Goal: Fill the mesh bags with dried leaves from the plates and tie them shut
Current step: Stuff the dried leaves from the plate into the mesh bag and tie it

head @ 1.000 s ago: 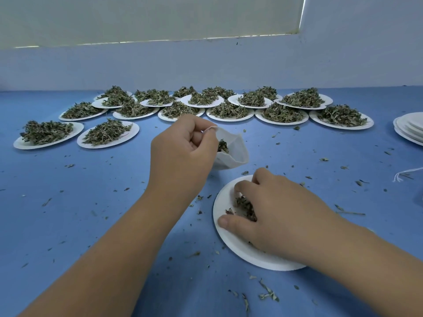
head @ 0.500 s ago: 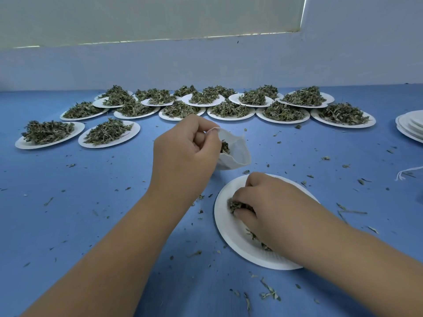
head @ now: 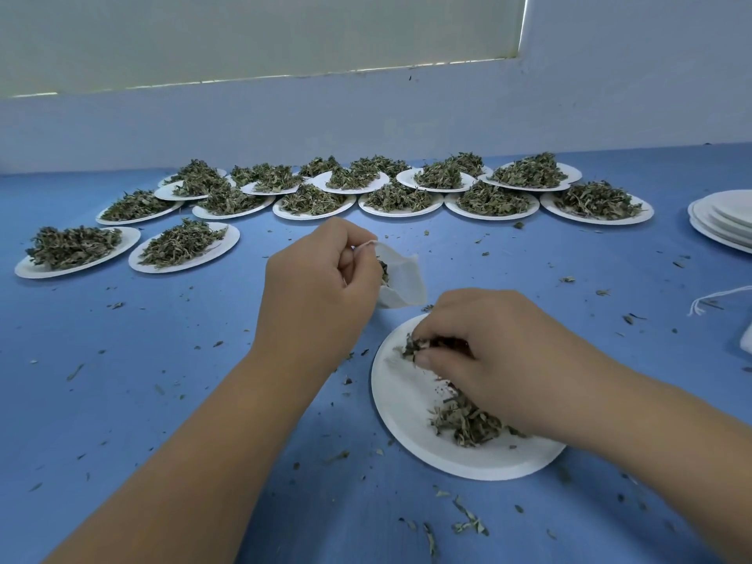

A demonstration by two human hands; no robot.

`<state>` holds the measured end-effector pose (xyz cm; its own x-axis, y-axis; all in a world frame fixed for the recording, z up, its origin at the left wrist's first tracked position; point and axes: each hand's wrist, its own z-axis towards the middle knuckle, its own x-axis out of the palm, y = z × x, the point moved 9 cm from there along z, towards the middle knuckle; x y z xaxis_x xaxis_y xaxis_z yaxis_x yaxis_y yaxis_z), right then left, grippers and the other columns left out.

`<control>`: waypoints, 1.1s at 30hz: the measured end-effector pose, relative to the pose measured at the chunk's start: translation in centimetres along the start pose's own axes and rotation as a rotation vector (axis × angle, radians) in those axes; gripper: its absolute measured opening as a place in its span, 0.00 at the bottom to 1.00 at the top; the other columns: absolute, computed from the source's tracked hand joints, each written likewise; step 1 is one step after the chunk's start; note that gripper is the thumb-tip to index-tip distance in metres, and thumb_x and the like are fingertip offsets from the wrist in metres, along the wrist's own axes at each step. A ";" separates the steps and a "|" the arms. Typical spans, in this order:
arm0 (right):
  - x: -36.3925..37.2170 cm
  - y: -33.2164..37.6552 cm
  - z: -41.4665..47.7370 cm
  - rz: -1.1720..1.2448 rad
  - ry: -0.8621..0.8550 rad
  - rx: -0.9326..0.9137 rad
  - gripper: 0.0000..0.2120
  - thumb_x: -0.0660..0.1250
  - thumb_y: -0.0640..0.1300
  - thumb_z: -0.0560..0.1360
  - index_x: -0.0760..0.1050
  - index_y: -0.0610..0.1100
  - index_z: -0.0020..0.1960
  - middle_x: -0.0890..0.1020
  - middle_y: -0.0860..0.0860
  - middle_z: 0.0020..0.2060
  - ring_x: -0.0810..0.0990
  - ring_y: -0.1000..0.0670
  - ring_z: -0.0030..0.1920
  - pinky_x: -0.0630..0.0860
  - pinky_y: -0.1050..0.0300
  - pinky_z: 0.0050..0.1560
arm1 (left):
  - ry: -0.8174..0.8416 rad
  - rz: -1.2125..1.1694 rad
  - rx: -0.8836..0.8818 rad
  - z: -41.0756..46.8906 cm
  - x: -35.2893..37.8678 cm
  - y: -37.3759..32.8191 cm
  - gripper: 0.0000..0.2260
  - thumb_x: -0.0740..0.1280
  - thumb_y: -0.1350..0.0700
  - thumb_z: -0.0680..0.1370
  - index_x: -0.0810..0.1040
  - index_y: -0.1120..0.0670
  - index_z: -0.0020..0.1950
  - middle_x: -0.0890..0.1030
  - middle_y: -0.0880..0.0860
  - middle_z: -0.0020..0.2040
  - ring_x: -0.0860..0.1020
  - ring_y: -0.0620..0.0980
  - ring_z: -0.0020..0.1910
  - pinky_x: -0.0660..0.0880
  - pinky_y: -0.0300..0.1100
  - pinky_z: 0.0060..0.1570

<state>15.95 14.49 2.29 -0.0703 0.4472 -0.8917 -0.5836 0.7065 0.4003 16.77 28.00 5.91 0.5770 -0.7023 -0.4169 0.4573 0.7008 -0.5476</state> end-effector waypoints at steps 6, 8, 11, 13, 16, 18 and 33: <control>-3.0 -1.2 0.0 0.227 -0.131 0.069 0.04 0.69 0.51 0.73 0.79 0.54 0.40 0.79 0.60 0.38 0.75 0.62 0.39 0.68 0.71 0.38 | 0.068 0.088 0.001 -0.1 0.9 0.0 0.05 0.66 0.60 0.77 0.79 0.53 0.42 0.68 0.47 0.26 0.68 0.44 0.28 0.63 0.32 0.28; -3.8 -1.5 0.0 0.271 -0.193 0.087 0.04 0.69 0.51 0.72 0.79 0.55 0.38 0.78 0.62 0.38 0.76 0.61 0.37 0.69 0.72 0.37 | 0.100 0.092 -0.006 -0.2 1.3 -0.1 0.05 0.66 0.60 0.77 0.78 0.53 0.41 0.68 0.46 0.25 0.69 0.44 0.28 0.63 0.33 0.27; -4.0 -1.6 -0.1 0.268 -0.231 0.112 0.05 0.70 0.51 0.73 0.79 0.55 0.38 0.79 0.58 0.36 0.75 0.60 0.37 0.70 0.69 0.37 | 0.142 0.096 -0.013 -0.6 2.0 -0.5 0.05 0.65 0.59 0.76 0.79 0.51 0.41 0.69 0.46 0.25 0.69 0.45 0.28 0.68 0.40 0.29; -3.9 -1.5 -0.2 0.206 -0.237 0.124 0.05 0.69 0.50 0.74 0.80 0.52 0.39 0.78 0.55 0.36 0.75 0.58 0.39 0.70 0.65 0.38 | 0.166 0.082 -0.014 -0.7 2.4 -0.8 0.05 0.65 0.58 0.76 0.79 0.51 0.42 0.70 0.47 0.25 0.70 0.45 0.29 0.70 0.44 0.30; -3.8 -1.2 -0.1 0.057 -0.254 0.133 0.10 0.67 0.49 0.75 0.80 0.43 0.42 0.78 0.51 0.37 0.73 0.53 0.39 0.68 0.59 0.42 | 0.190 0.073 0.001 -0.9 2.8 -1.3 0.05 0.66 0.58 0.76 0.80 0.52 0.43 0.69 0.47 0.24 0.70 0.45 0.30 0.71 0.46 0.31; -3.7 -1.2 0.0 -0.012 -0.244 0.157 0.12 0.66 0.49 0.76 0.79 0.42 0.41 0.78 0.49 0.36 0.74 0.52 0.37 0.69 0.57 0.41 | 0.190 0.053 -0.005 -1.0 2.8 -1.3 0.05 0.66 0.58 0.76 0.81 0.52 0.42 0.70 0.48 0.25 0.71 0.46 0.30 0.70 0.43 0.32; -3.3 0.4 0.1 -0.336 -0.185 0.190 0.05 0.60 0.48 0.79 0.72 0.51 0.45 0.69 0.54 0.36 0.71 0.50 0.40 0.65 0.57 0.35 | 0.257 -0.047 -0.075 -1.7 3.9 -1.5 0.06 0.66 0.56 0.75 0.80 0.48 0.40 0.74 0.39 0.29 0.71 0.40 0.29 0.67 0.32 0.28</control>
<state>16.07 13.36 5.36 0.2545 0.2536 -0.9332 -0.3886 0.9105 0.1415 17.23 23.97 3.86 0.3618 -0.7491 -0.5549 0.4224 0.6623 -0.6188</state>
